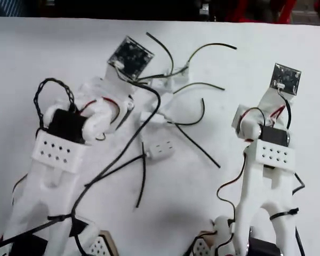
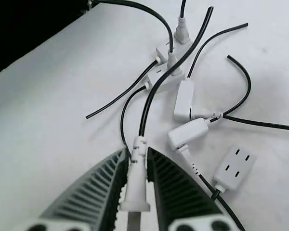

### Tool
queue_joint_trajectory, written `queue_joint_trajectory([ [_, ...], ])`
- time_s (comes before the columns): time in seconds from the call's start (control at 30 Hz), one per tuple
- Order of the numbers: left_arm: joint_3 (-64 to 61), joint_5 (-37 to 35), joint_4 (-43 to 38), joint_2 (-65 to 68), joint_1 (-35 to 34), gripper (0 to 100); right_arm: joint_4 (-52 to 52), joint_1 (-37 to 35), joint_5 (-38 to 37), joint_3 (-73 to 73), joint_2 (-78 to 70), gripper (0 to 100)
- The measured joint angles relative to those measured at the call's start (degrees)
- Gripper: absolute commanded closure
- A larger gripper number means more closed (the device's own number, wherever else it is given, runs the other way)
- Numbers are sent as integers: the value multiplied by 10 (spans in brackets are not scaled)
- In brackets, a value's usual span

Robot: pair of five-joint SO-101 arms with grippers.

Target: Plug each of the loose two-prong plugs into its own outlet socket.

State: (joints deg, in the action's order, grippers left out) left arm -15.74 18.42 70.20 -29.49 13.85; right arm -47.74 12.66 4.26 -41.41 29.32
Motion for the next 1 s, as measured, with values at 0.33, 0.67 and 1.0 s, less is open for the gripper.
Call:
queue_joint_trajectory([
  [0.33, -90, -79, -133, 34, 62, 977, 0, 17, 0, 0, 0, 908],
  [0.67, -69, -172, -260, 237, 101, 975, 0, 16, 0, 0, 0, 908],
  [1.0, 50, -223, -233, 355, 150, 704, 0, 16, 0, 0, 0, 907],
])
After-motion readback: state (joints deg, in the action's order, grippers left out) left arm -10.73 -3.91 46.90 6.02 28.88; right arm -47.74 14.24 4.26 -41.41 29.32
